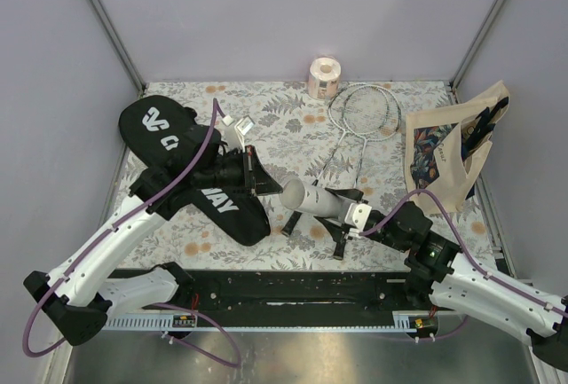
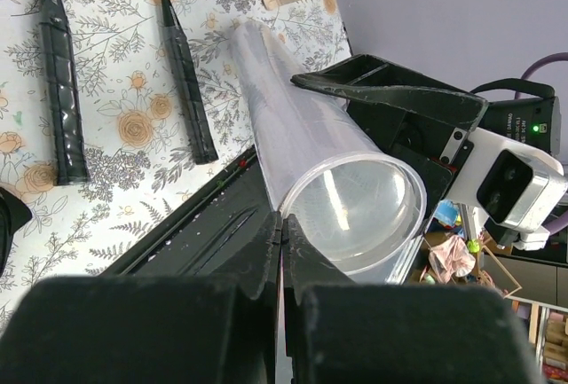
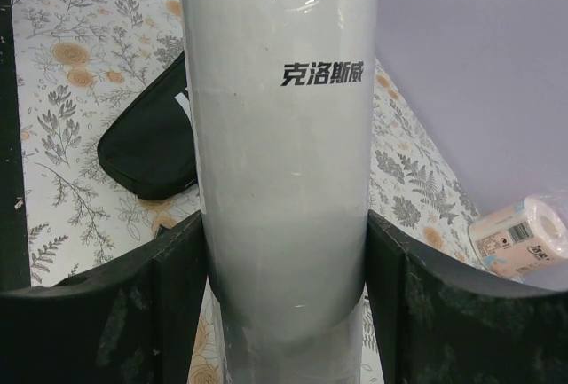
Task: Pack up the badminton gear
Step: Close the lid on the shuttle tube.
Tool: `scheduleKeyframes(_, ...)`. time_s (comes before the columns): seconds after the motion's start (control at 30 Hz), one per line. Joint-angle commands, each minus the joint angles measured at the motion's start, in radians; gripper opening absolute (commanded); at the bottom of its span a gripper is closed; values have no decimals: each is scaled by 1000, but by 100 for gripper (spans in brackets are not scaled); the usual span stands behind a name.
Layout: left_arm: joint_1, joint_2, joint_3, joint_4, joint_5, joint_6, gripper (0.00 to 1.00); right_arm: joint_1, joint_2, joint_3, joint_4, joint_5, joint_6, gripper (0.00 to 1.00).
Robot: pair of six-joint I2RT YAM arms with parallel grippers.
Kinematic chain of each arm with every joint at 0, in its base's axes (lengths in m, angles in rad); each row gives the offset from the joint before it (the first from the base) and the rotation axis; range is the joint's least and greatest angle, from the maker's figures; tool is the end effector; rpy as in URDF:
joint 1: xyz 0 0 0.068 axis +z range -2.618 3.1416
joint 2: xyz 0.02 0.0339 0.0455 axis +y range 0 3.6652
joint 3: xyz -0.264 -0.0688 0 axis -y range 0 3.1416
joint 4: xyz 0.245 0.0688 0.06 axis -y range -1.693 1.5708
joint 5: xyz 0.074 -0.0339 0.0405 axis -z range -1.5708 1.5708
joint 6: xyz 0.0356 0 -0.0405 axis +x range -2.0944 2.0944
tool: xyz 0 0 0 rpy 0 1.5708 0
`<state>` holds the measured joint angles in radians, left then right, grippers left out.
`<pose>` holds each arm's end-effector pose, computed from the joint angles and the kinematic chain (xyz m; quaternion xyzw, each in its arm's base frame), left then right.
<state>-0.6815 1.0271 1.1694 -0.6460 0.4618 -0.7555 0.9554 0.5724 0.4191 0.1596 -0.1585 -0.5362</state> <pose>0.1532 -0.1447 0.3825 0.0853 0.8419 -0.4742 0.2430 0.0869 0.1327 0.2791 -0.5180 0.4780 0.2017 0.6800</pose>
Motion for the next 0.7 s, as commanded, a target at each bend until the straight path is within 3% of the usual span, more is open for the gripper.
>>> scheduleKeyframes(0.0, 5, 1, 19, 20, -12, 22, 0, 2, 1, 24, 66, -4, -18, 39)
scheduleKeyframes(0.67, 5, -2, -8, 8, 12, 38, 0, 2, 10, 33, 72, 13, -1, 38)
